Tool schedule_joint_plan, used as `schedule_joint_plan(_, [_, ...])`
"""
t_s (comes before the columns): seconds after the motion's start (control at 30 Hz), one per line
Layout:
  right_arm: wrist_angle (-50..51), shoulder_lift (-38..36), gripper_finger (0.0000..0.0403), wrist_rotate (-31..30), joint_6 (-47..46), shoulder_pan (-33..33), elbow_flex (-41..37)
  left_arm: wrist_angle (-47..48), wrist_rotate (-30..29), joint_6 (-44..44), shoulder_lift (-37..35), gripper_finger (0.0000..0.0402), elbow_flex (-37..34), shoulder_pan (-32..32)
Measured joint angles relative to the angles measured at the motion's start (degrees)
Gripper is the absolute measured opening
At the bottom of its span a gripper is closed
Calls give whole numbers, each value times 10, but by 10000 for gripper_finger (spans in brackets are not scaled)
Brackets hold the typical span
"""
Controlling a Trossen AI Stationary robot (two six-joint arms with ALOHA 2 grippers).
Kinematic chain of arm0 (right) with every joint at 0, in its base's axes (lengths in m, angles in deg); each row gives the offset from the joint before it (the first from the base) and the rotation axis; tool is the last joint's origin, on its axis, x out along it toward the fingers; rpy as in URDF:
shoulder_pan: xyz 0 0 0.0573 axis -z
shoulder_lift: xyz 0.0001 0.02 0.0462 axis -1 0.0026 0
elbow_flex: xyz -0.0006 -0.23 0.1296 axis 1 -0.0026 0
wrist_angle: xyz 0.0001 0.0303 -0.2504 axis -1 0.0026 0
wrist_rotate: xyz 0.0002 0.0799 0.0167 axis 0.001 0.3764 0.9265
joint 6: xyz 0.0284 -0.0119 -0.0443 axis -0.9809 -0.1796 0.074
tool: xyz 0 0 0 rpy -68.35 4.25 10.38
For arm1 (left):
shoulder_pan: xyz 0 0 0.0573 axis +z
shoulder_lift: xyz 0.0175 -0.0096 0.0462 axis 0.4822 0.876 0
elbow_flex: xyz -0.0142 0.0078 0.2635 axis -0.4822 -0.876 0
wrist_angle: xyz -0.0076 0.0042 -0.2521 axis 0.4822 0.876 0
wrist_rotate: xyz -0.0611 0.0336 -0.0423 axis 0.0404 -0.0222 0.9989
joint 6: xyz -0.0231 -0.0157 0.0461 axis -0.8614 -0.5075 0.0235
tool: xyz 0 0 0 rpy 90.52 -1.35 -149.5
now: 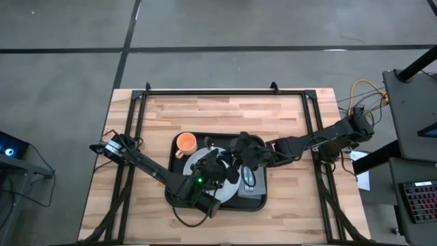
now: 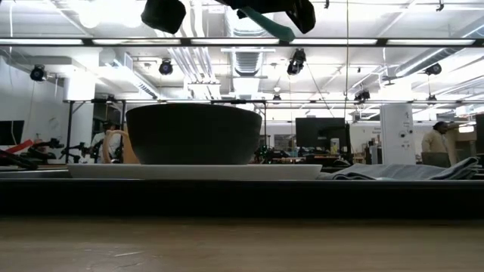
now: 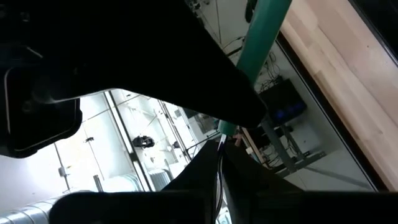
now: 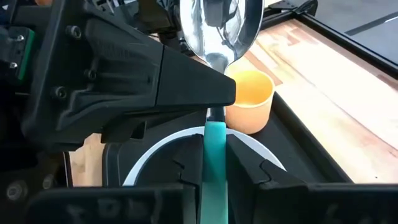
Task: Set up tray
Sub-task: Put the blue spoon on top of the gray napkin on the right of the blue fork
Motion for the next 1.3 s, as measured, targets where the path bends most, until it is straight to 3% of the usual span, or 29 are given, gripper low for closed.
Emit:
schedule_joint_plan(0.23, [3, -1, 32, 2, 0, 1, 0, -1, 0, -1, 0, 0, 0, 0])
schedule_joint_plan(0.53, [51, -22, 32, 4, -47, 6, 1, 0, -31, -81, -9, 3, 0, -11])
schedule_joint_plan(0.97, [99, -29, 32, -28, -71, 6, 0, 4, -42, -124, -22, 124, -3, -19])
schedule_joint_plan(1.1, [170, -36, 32, -54, -135, 2, 0, 59, -52, -229, -38, 146, -18, -26])
schedule_joint_plan(1.3, [247, -74, 32, -95, -325, -27, -42, 163, -49, -523, -111, 155, -63, -39])
